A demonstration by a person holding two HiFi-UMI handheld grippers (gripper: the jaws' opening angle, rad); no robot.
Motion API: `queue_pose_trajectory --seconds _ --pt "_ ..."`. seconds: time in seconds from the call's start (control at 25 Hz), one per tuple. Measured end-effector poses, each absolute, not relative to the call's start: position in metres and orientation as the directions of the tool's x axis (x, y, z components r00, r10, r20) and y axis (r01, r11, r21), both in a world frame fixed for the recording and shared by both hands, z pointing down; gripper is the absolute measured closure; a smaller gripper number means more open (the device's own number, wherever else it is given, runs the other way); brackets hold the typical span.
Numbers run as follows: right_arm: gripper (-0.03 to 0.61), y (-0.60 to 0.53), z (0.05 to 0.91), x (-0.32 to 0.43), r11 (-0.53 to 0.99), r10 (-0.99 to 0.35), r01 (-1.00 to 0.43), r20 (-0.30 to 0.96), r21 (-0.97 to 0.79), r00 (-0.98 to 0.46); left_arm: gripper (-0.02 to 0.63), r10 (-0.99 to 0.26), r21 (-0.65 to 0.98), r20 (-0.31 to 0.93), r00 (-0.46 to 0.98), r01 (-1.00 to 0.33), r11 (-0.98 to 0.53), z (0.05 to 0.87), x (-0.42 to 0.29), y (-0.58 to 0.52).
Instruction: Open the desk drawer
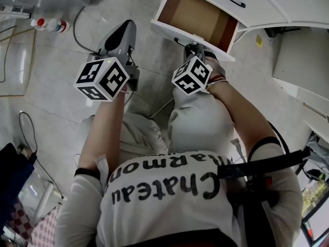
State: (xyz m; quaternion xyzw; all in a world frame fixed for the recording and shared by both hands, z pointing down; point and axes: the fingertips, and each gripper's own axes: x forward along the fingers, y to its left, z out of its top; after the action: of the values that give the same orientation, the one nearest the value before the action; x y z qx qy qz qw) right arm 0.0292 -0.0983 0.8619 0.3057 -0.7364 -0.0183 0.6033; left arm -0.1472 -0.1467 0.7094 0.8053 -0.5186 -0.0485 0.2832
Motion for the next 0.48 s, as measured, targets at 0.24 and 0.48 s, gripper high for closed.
queue_pose_trajectory --seconds 0.24,0.48 --pt "0.557 -0.083 0.863 0.027 0.812 -0.474 -0.427 0.876 0.398 -0.084 0.598 -0.839 0.503 0.22 0.497 -0.795 -0.339 0.713 -0.144 -0.141" --pt "0.556 -0.082 0.867 0.025 0.802 -0.491 -0.419 0.869 0.425 -0.06 0.598 -0.85 0.52 0.212 0.483 -0.792 -0.32 0.712 -0.159 -0.141"
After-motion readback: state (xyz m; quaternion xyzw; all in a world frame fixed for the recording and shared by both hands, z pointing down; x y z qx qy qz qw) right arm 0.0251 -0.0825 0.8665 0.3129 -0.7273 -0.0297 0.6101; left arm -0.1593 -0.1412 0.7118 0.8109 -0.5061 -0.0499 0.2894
